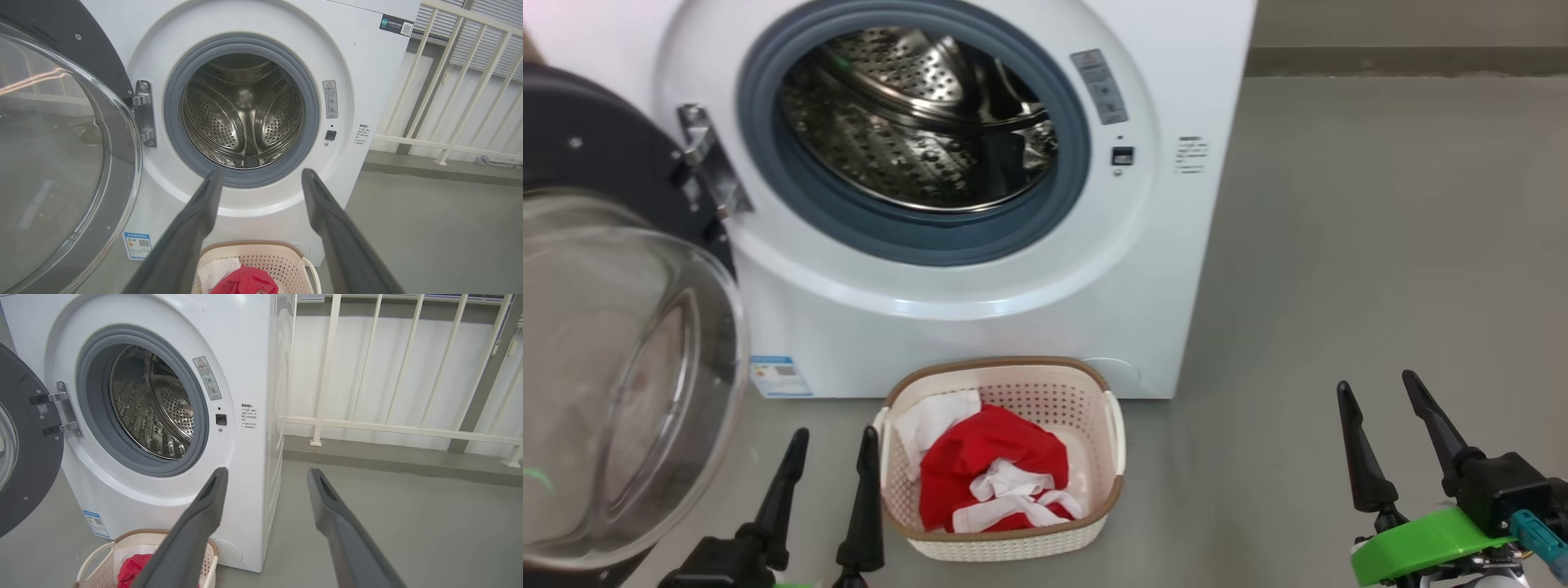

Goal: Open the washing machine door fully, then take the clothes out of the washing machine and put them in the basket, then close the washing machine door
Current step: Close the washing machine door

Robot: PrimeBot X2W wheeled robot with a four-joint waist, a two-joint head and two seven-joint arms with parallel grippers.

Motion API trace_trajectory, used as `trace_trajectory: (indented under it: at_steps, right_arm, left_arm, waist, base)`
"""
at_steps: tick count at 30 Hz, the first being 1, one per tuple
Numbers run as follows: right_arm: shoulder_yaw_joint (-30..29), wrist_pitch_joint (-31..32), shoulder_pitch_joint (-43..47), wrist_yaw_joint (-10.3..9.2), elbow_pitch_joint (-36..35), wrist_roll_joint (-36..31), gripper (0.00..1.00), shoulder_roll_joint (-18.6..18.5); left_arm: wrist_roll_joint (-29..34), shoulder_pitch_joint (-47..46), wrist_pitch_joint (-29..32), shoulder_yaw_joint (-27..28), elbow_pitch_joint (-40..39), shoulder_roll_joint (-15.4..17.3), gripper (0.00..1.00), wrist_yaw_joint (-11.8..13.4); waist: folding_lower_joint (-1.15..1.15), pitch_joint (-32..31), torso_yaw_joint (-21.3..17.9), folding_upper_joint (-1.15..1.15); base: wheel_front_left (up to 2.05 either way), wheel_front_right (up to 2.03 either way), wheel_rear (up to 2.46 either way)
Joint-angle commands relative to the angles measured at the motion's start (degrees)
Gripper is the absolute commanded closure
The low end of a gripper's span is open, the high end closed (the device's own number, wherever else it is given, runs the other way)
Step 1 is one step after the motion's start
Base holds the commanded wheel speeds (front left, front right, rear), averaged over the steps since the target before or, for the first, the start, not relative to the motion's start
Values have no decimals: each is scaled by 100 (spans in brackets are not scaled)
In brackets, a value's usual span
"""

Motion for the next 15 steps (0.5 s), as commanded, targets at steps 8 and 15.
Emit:
trace_trajectory:
  at_steps: [8, 15]
  right_arm:
    - [259, -36, -114, 26, -195, 10, 0, -62]
    - [434, -36, -197, 26, -276, -3, 0, -62]
  left_arm:
    - [240, -57, 42, 167, -460, 129, 0, 253]
    - [306, -35, 147, 142, -693, 114, 0, 418]
  waist:
    - [0, -10, 792, 0]
    - [0, -22, 1360, 0]
  base:
    - [0, 0, 0]
    - [0, 0, 0]
